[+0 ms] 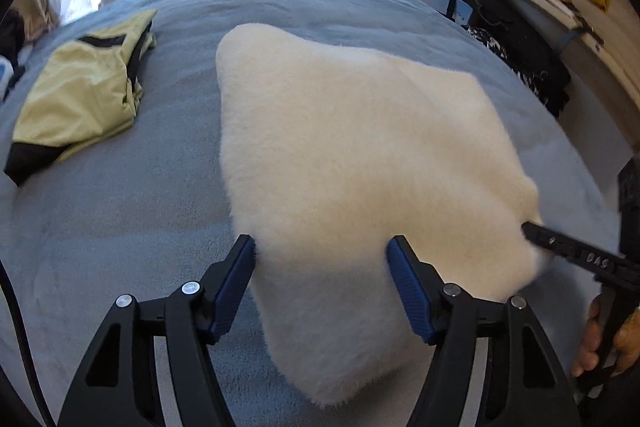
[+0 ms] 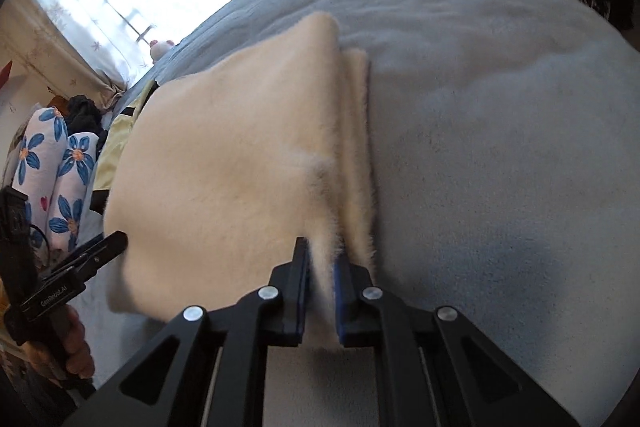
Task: Fold large clothes
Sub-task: 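Smooth the folded cardigan flat with both grippers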
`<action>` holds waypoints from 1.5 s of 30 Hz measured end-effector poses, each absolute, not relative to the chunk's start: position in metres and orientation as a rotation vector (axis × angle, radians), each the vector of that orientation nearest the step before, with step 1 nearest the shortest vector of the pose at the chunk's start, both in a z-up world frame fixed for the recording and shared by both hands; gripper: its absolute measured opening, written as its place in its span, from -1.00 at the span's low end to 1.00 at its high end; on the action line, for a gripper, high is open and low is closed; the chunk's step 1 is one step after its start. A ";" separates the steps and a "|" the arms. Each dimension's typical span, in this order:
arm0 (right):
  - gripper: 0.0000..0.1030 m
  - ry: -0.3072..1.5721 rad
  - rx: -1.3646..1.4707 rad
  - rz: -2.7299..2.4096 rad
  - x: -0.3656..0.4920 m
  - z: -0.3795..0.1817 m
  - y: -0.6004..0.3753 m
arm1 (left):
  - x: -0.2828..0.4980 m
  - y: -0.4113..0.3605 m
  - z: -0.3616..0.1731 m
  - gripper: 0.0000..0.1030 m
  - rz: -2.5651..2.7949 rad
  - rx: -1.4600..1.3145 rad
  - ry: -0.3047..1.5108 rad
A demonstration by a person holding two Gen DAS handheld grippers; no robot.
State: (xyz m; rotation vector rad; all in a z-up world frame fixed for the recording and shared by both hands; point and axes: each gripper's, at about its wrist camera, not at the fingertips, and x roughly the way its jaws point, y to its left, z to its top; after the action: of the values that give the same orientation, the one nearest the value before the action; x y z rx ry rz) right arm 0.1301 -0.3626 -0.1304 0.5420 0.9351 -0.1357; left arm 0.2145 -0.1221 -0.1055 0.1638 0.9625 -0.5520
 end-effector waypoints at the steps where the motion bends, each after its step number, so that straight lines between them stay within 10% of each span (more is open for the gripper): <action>1: -0.80 0.933 0.521 -0.142 0.130 -0.126 -0.359 | 0.211 -0.124 -0.106 0.30 -0.548 0.182 0.953; 10: -0.25 0.899 0.492 -0.155 0.160 -0.072 -0.381 | 0.232 -0.114 -0.083 0.39 -0.603 0.087 0.986; 24: -0.27 0.993 0.630 -0.137 0.281 -0.120 -0.435 | 0.343 -0.124 -0.104 0.47 -0.546 -0.104 1.111; 29: -0.72 0.893 0.573 -0.115 0.267 -0.107 -0.435 | 0.342 -0.133 -0.106 0.48 -0.543 -0.071 1.064; 45: -0.40 0.827 0.359 -0.166 0.207 -0.054 -0.367 | 0.280 -0.127 -0.066 0.57 -0.523 0.048 0.901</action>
State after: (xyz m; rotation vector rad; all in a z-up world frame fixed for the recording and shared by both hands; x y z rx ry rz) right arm 0.2070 -0.3668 -0.0538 0.3590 0.8266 -0.1658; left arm 0.2804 -0.1270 -0.0661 0.0484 0.9009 -0.5231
